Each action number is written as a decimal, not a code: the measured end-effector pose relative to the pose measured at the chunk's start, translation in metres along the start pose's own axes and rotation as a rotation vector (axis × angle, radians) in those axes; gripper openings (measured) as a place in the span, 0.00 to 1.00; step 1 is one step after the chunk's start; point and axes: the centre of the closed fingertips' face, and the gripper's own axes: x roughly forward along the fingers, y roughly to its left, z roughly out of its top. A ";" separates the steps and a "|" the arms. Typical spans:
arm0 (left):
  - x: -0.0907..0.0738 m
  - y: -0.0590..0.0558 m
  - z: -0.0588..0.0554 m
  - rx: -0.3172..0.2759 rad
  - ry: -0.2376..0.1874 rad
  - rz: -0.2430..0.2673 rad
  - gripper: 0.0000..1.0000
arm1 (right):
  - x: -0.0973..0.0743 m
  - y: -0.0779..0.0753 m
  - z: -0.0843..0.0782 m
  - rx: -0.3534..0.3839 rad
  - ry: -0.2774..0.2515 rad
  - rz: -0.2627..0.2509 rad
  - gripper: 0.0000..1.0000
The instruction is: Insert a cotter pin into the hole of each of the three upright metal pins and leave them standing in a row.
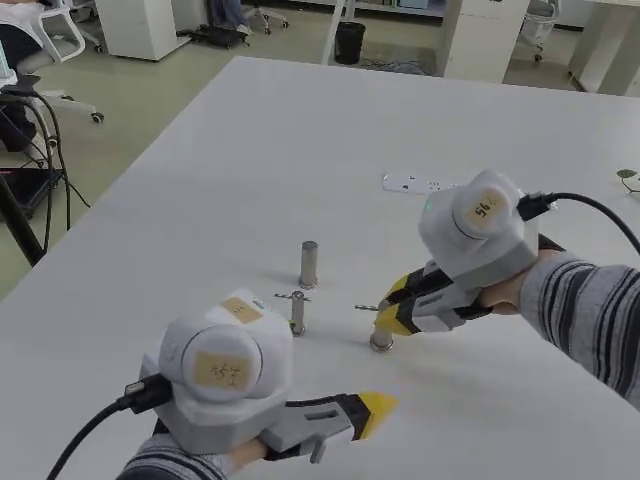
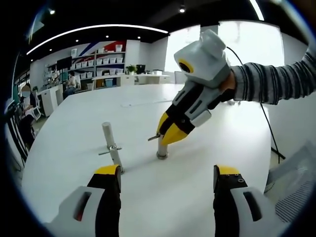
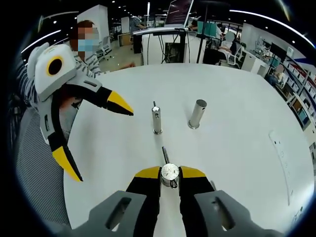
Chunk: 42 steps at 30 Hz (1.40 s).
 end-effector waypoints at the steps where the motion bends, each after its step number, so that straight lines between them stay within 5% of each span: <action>1: -0.001 0.000 0.001 -0.002 -0.003 0.000 0.77 | 0.000 0.000 0.000 0.000 0.001 0.000 0.08; 22: -0.011 0.018 0.005 -0.013 -0.032 0.043 0.93 | 0.003 -0.005 0.001 -0.017 -0.024 0.023 0.09; 27: -0.011 0.020 0.003 -0.016 -0.033 0.044 0.98 | 0.008 -0.007 -0.005 -0.090 0.031 -0.001 0.10; 32: -0.011 0.021 0.002 -0.018 -0.031 0.046 0.99 | 0.012 -0.006 -0.012 -0.078 0.054 -0.014 0.10; 42: -0.010 0.019 0.000 -0.010 -0.022 0.040 0.99 | 0.009 -0.009 -0.010 -0.072 0.020 -0.033 0.12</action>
